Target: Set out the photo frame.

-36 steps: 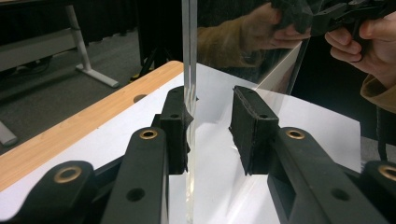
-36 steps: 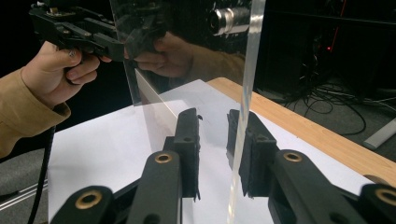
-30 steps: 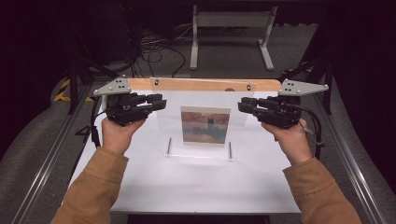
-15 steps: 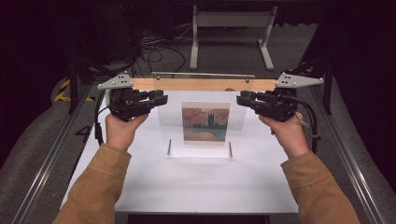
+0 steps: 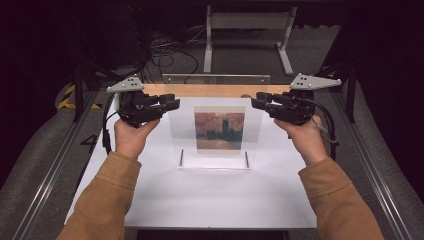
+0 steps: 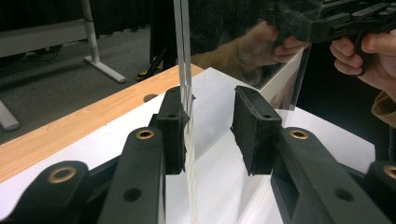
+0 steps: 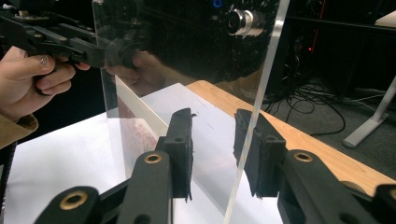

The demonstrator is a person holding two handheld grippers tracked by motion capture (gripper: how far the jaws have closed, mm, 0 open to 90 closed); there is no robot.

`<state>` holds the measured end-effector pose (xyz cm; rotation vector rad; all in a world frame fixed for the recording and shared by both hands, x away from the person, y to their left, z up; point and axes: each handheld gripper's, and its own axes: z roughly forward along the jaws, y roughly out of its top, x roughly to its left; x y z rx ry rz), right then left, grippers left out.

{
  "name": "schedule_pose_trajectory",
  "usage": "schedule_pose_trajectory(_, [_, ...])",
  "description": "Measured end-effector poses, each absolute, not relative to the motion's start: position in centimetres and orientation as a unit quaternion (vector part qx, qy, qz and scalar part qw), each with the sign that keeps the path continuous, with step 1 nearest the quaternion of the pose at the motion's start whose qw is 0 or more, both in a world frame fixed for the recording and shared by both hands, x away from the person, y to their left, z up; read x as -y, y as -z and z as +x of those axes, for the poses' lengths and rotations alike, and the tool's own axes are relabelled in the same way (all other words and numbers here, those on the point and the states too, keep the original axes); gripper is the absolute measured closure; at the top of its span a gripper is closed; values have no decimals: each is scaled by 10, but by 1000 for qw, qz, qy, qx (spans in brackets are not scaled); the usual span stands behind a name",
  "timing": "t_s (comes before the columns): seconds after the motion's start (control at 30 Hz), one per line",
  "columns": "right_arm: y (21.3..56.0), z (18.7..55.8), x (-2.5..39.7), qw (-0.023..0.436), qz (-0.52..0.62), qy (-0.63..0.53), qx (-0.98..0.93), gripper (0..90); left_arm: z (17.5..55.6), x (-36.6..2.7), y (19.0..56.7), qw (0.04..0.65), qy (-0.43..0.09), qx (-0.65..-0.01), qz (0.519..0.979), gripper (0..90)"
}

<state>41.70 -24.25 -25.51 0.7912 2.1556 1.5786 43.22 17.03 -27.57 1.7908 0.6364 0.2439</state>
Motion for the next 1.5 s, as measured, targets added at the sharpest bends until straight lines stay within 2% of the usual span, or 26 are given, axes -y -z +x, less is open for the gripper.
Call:
schedule_pose_trajectory(0.47, [258, 417, 244, 178, 279, -562, -758, 640, 431, -168, 276, 576, -109, -269, 764, 637])
schedule_pose_trajectory(0.57, [258, 414, 244, 183, 275, -557, -762, 609, 430, -169, 276, 577, -108, -266, 764, 623])
schedule_pose_trajectory(0.67, [259, 413, 245, 182, 277, -556, -762, 563, 429, -170, 278, 576, -108, -266, 765, 582])
schedule_pose_trajectory(0.87, [261, 411, 249, 175, 280, -553, -765, 402, 427, -175, 281, 582, -96, -268, 762, 481])
schedule_pose_trajectory(1.0, [262, 406, 250, 183, 274, -547, -770, 360, 422, -177, 283, 579, -97, -268, 764, 409])
schedule_pose_trajectory(1.03, [261, 403, 252, 182, 273, -548, -769, 334, 421, -178, 283, 578, -100, -263, 766, 352])
schedule_pose_trajectory(1.2, [260, 389, 260, 184, 266, -549, -771, 256, 409, -182, 286, 574, -104, -266, 767, 246])
schedule_pose_trajectory(1.5, [258, 368, 283, 214, 278, -544, -762, 141, 392, -210, 293, 563, -126, -286, 765, 127])
